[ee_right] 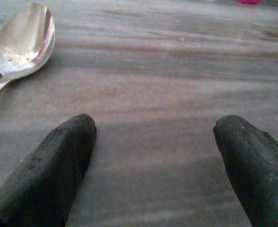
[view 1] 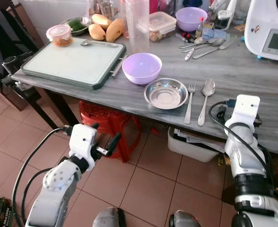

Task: Setting the table

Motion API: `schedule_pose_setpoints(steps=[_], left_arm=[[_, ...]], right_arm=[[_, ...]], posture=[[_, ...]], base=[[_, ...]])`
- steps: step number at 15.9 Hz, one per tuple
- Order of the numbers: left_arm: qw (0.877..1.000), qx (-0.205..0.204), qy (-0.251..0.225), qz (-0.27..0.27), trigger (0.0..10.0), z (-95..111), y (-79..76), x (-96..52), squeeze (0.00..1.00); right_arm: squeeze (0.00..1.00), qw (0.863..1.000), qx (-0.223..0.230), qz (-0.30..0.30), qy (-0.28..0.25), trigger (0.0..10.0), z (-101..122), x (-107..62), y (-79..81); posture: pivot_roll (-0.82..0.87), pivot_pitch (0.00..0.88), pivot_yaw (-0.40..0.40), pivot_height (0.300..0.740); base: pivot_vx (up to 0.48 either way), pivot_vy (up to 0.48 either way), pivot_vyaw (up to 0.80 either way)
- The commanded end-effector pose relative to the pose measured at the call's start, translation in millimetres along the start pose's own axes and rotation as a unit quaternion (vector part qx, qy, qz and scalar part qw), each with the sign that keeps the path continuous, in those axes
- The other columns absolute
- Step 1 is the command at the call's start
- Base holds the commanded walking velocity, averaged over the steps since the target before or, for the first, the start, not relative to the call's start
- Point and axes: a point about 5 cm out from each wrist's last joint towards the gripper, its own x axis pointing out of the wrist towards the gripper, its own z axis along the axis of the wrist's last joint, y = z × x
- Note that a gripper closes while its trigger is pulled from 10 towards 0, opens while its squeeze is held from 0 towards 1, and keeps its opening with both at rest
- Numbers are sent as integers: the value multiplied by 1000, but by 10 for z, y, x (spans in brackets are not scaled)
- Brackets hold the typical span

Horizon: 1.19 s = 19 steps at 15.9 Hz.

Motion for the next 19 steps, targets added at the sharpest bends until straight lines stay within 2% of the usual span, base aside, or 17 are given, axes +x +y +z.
schedule_pose_setpoints(steps=[1, 4, 7, 11, 14, 19], left_arm=[[1000, 5, 4, 1, 10000, 34, 28, -57, 0], [1000, 9, 19, 0, 10000, 47, 42, -165, 0], [1000, 11, 27, 0, 10000, 48, 58, -202, 0], [999, 11, 33, -2, 10000, 54, 51, -205, 0], [999, 9, 35, -2, 10000, 55, 45, -190, 0], [999, 7, 37, -1, 10000, 45, 35, -169, 0]], right_arm=[[1000, 1000, 3, 7, 27, 10000, -109, 21, 2], [1000, 1000, 1, 12, 28, 10000, -100, 78, 12], [1000, 1000, 5, 23, 18, 10000, -42, 122, 58], [1000, 998, 11, 57, 0, 10000, 59, 141, 191], [1000, 995, 8, 100, -11, 10000, 68, 71, 346], [1000, 991, -2, 129, -22, 10000, 76, 38, 386]], posture=[[90, 155, 124, 740], [119, 179, 137, 740], [126, 184, 143, 740], [125, 185, 144, 740], [120, 181, 140, 740], [115, 176, 136, 740]], base=[[0, 0, 0], [0, 0, 0], [0, 0, 0], [0, 0, 0], [0, 0, 0], [0, 0, 0]])
